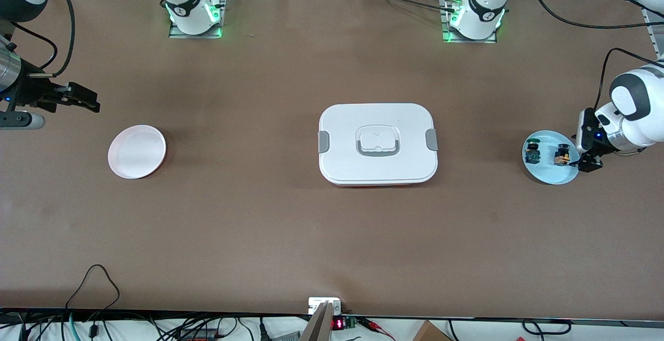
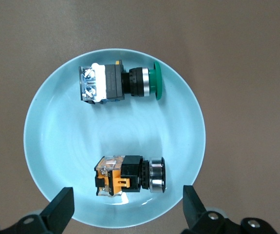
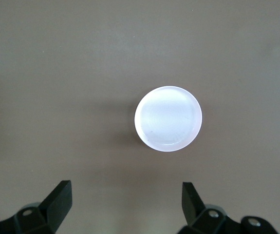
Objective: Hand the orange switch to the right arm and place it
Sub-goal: 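Move the left gripper down over the orange switch on the blue plate, then close the left gripper on the orange switch and lift it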
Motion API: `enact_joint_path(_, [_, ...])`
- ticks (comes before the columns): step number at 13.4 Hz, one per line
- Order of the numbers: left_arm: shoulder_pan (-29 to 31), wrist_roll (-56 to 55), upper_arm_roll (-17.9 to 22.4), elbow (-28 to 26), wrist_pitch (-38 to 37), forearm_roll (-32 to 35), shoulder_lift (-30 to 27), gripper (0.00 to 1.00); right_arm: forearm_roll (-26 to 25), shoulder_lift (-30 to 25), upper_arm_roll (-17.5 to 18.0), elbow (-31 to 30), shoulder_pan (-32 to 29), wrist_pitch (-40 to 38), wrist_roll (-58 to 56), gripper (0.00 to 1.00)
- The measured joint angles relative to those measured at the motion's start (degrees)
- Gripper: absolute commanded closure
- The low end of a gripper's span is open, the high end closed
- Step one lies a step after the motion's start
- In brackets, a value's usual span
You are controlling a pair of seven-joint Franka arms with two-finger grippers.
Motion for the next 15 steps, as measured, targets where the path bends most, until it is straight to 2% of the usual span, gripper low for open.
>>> enact_joint_path(12, [0.63,-0.25,-0.8,-0.01,4.5,-0.1,3.26,0.01,0.0,-0.05,0.0,0.15,0.0,0.0,0.0,0.0])
enact_joint_path(15, [0.81,-0.26,-0.82,-0.01,5.94,-0.11,4.38,0.06,0.0,-0.05,0.0,0.21,0.0,0.0,0.0,0.0])
